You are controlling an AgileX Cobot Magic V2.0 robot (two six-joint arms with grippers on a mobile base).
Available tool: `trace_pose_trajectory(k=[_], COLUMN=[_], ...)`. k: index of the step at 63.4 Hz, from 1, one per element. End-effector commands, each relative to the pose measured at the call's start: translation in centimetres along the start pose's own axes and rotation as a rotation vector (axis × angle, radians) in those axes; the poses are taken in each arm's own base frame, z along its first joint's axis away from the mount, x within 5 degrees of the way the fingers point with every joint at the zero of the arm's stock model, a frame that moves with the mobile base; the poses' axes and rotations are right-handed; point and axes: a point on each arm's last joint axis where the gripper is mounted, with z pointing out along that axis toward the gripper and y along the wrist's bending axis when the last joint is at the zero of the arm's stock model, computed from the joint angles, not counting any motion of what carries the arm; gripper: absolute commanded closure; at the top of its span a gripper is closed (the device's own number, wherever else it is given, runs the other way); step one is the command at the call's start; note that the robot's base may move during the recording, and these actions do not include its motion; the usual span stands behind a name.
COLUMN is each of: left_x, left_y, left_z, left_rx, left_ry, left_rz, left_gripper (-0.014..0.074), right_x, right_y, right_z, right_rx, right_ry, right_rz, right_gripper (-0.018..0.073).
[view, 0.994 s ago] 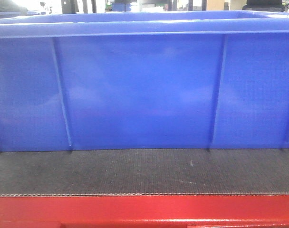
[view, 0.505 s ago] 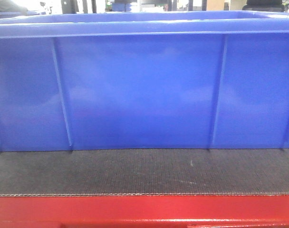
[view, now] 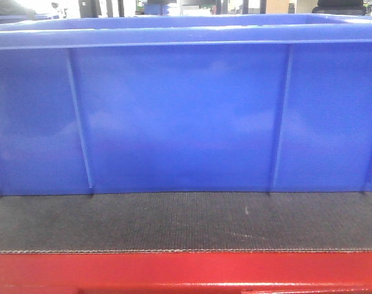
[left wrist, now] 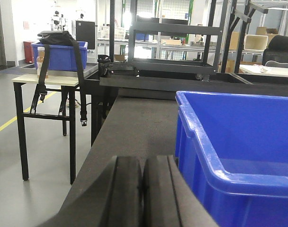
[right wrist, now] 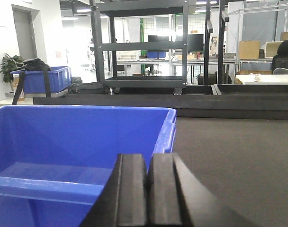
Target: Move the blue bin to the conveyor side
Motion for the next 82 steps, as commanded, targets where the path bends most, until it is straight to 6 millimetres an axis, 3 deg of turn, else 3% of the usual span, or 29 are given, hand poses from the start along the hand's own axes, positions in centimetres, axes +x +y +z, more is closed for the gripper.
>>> trace_pose_trajectory(k=[1,27,38,59,82], left_x=[-0.1,-0.1,-0.1,-0.2,-0.2], left_y=[0.0,0.0,0.0,0.0,0.0], left_z=[-0.1,-0.1,-0.1,-0.1,-0.1], left_rx=[0.005,0.005,0.005,0.006,0.006], left_ry=[-0.020,-0.020,-0.020,-0.022,-0.022], left_rz=[-0.003,-0.003,-0.003,-0.003,-0.003], left_gripper=[0.0594,0.0594,0.0594,0.0594,0.0594], right_x=[-0.1,0.7,3.6,8.2,7.8], right_y=[0.0,-0.3,-1.0,-1.5,-1.4], right_z=[-0.1,0.0,0.4,0.3,0.4], right_rx=[-0.001,0.058,0.164,0.183,0.166], right_ry=[-0.018,-0.001,0.071,0.098,0.052], right_rz=[-0.009,-0.016,-0.053,-0.067,-0.048], right_gripper=[0.0648,0.0648,0.0648,0.0648,0.0648])
